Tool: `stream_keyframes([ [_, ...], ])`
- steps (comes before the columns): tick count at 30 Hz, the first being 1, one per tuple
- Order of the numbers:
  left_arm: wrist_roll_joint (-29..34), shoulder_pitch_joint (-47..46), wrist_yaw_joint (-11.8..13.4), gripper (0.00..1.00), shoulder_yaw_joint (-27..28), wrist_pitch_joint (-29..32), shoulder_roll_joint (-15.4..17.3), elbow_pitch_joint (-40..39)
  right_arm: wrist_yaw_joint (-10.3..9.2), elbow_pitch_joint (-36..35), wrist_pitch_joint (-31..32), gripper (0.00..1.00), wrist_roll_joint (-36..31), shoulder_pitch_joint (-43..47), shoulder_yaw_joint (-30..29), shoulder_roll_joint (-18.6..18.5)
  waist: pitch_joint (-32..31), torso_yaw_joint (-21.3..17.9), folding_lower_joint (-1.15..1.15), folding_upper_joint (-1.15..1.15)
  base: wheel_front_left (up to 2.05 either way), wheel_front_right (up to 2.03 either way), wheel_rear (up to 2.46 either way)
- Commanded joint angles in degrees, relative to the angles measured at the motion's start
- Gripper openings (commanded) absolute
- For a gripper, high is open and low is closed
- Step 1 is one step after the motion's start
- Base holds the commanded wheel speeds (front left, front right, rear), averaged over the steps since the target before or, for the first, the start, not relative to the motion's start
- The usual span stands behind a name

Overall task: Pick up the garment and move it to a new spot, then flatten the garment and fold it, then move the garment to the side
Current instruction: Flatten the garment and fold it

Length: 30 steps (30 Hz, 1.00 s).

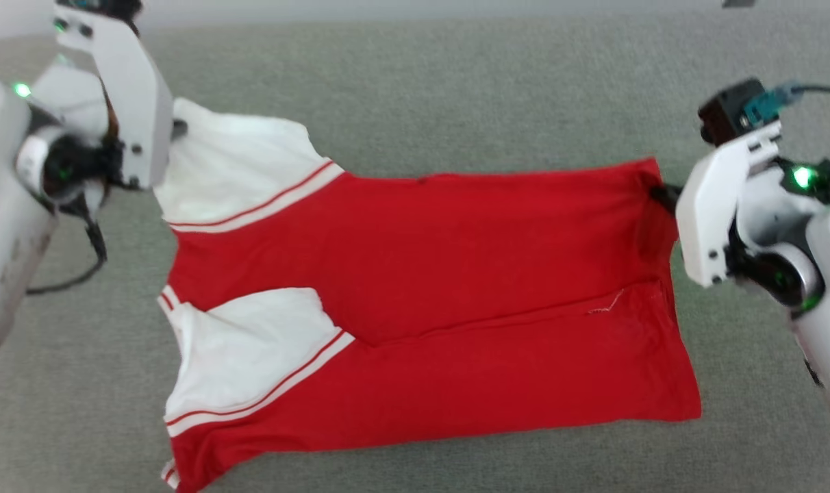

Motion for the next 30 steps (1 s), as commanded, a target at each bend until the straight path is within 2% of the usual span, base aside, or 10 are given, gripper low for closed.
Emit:
stream_keyframes([
  [1,-0.33,1.57,0.78,0.0,-0.09,0.4,0.8,-1.8,-0.12,-0.88,0.3,0.0,0.83,1.64,-0.28,-0.75,-2.31,2.04,0.0,0.0,0.0,0.0,0.0],
  [5,-1.65,6.72,4.65,0.0,-0.16,2.34,4.21,-12.03,-0.12,-4.94,3.47,0.0,2.29,6.75,-1.07,-3.05,-3.72,2.76,0.0,0.0,0.0,0.0,0.0],
  [9,-3.25,13.36,10.21,0.0,-0.05,4.0,9.07,-24.74,-0.12,-8.83,6.76,0.0,3.25,12.02,-2.89,-4.77,-4.51,2.94,0.0,0.0,0.0,0.0,0.0],
  [14,-5.36,22.0,17.06,0.0,-0.36,4.8,14.41,-37.71,-0.12,-12.3,9.8,0.0,2.94,18.36,-5.81,-4.7,-4.74,2.97,0.0,0.0,0.0,0.0,0.0],
  [17,-6.81,26.55,19.65,0.0,-1.06,4.71,15.93,-41.2,-0.12,-12.89,10.81,0.0,2.01,21.0,-6.79,-3.86,-4.74,2.8,0.0,0.0,0.0,0.0,0.0],
  [22,-8.66,31.23,20.88,0.0,-2.72,5.06,15.31,-40.12,-0.12,-11.59,11.18,0.0,0.87,22.53,-6.61,-2.3,-5.1,2.54,0.0,0.0,0.0,0.0,0.0],
  [30,-10.32,33.49,18.0,0.0,-5.46,5.97,11.1,-31.1,-0.12,-7.58,10.62,0.0,1.37,21.3,-3.4,-1.58,-6.91,2.63,0.0,0.0,0.0,0.0,0.0],
])
